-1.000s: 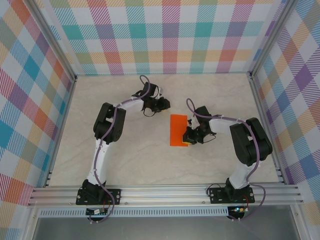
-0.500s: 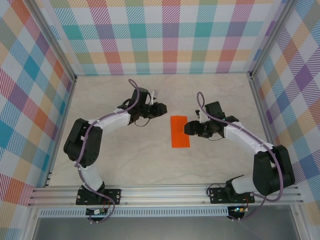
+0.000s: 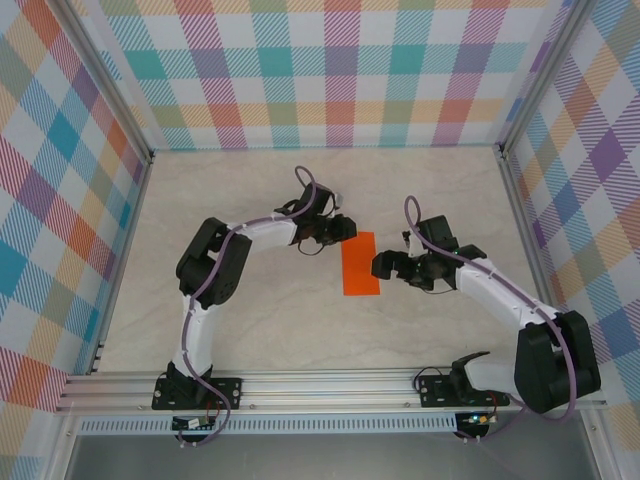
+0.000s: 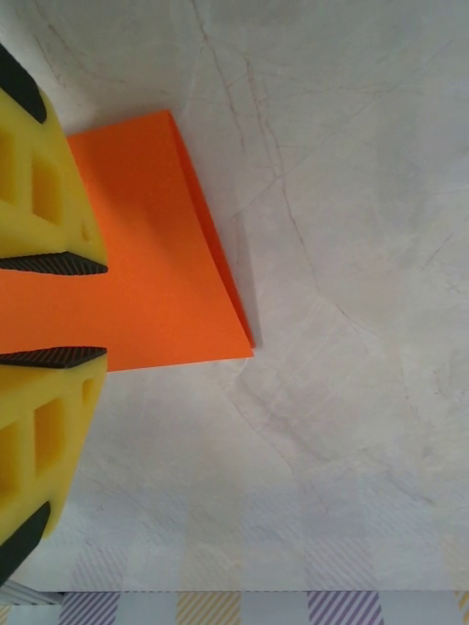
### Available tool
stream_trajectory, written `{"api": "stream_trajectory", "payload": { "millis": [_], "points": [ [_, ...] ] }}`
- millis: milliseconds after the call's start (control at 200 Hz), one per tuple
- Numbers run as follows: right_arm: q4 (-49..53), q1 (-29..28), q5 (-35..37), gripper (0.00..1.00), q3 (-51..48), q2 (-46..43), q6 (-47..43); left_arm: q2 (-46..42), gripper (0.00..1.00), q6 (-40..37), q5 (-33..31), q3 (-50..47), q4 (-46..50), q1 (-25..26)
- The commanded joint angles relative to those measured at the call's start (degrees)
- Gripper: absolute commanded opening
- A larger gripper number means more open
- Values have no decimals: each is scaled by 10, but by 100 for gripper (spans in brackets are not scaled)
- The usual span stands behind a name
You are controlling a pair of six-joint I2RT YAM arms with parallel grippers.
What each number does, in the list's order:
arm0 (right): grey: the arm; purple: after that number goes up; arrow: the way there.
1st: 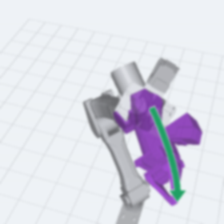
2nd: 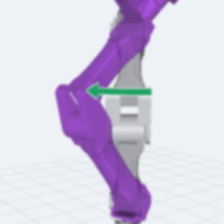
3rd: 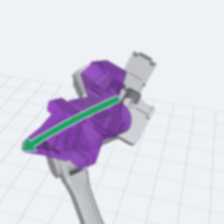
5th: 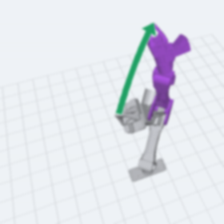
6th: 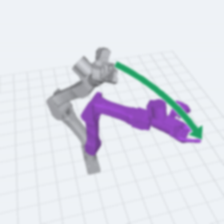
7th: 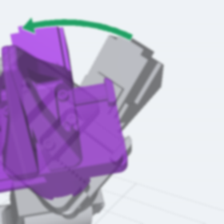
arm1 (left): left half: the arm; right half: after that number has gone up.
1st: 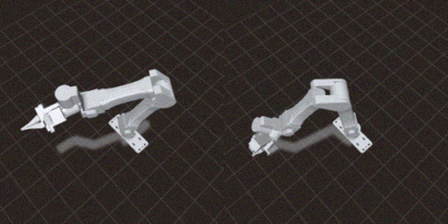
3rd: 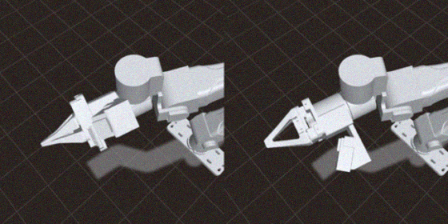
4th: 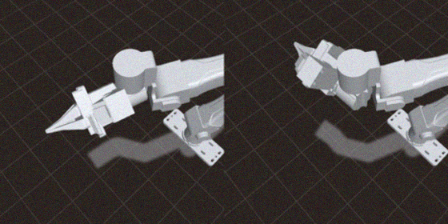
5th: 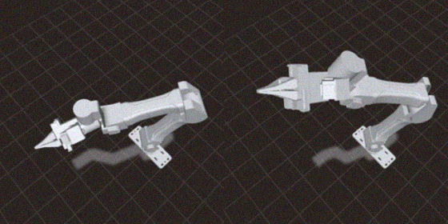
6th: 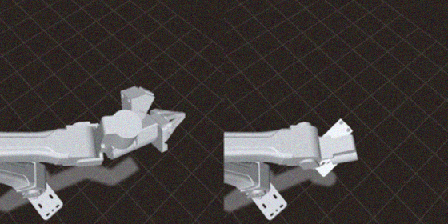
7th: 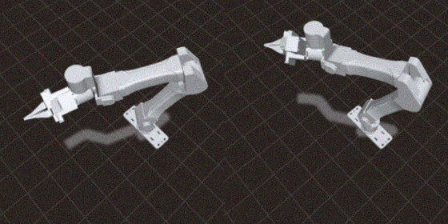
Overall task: Fold a paper plane with a square sheet of paper (fold left side to right side)
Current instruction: Fold the triangle a second time at the center of the table.
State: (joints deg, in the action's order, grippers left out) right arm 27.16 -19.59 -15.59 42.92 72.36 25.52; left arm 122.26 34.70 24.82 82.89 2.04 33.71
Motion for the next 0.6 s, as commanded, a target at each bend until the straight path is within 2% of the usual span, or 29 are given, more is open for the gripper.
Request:
{"api": "stream_trajectory", "payload": {
  "millis": [0,295,595],
  "points": [
    [5,-1,-3,100,-2,1,10,17,28,-9,-10,21,22,0],
    [27,1,-11,100,31,42,21,35,27,-22,-33,14,48,-1],
    [-47,48,-136,100,44,122,54,29,27,-32,-44,-7,55,-1]
  ]
}}
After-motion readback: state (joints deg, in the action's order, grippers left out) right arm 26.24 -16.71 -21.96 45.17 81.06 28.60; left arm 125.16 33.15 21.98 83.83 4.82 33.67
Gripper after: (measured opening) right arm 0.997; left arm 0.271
